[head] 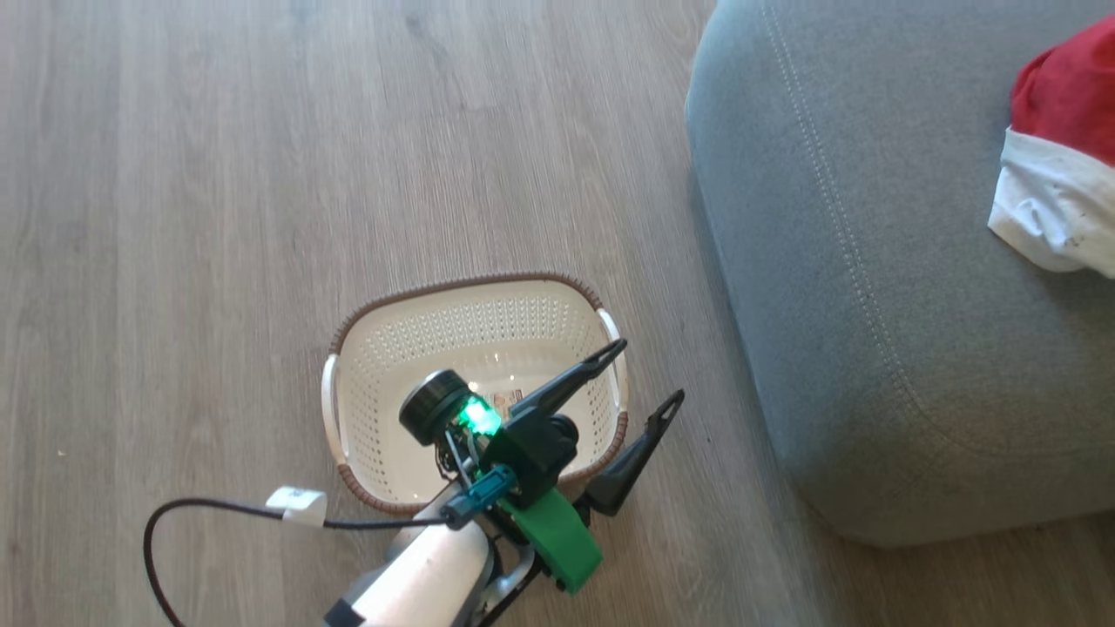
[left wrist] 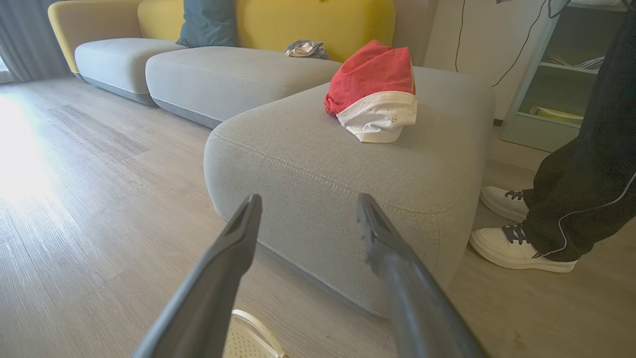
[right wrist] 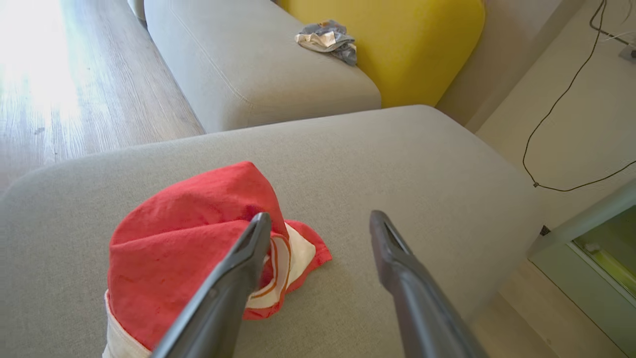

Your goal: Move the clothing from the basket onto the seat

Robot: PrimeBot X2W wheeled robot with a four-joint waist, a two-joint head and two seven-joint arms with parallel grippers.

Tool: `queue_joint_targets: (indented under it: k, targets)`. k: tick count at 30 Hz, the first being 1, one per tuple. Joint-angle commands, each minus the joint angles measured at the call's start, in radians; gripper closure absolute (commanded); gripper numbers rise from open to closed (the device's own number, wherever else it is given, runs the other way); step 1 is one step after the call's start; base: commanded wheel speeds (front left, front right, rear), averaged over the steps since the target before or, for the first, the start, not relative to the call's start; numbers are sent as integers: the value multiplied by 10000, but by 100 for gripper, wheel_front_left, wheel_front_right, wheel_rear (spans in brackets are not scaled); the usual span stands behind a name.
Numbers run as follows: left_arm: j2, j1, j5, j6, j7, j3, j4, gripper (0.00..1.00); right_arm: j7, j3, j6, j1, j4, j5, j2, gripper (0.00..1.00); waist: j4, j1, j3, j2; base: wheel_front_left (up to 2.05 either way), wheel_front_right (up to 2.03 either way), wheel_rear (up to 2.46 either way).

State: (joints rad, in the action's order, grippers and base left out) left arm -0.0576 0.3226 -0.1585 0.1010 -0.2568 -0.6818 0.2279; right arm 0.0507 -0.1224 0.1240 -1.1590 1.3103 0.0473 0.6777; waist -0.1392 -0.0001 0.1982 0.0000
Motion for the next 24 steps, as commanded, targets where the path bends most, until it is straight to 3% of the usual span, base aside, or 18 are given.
queue_joint_targets:
  k: [1, 10, 16, 24]
  targets:
    - [73, 103, -33, -62, -49, 313, -391, 0, -169, 126, 67, 58, -378, 130, 184, 0, 34, 1, -142, 0, 0, 0, 0]
    - [73, -212, 39, -110, -49, 619, -479, 0, -1543, 983, 67, 339, -1322, 1660, -366, 0, 222, 1, -654, 0, 0, 0, 0]
    - [73, -427, 45, -237, -49, 917, -553, 0, -2182, 2221, 67, 1384, -2786, 3639, -540, 0, 463, 1, -1004, 0, 0, 0, 0]
    - [73, -649, -53, -706, -49, 1873, -717, 0, -2964, 4258, 67, 3720, -5883, 6554, 254, 0, 1001, 1, -1289, 0, 0, 0, 0]
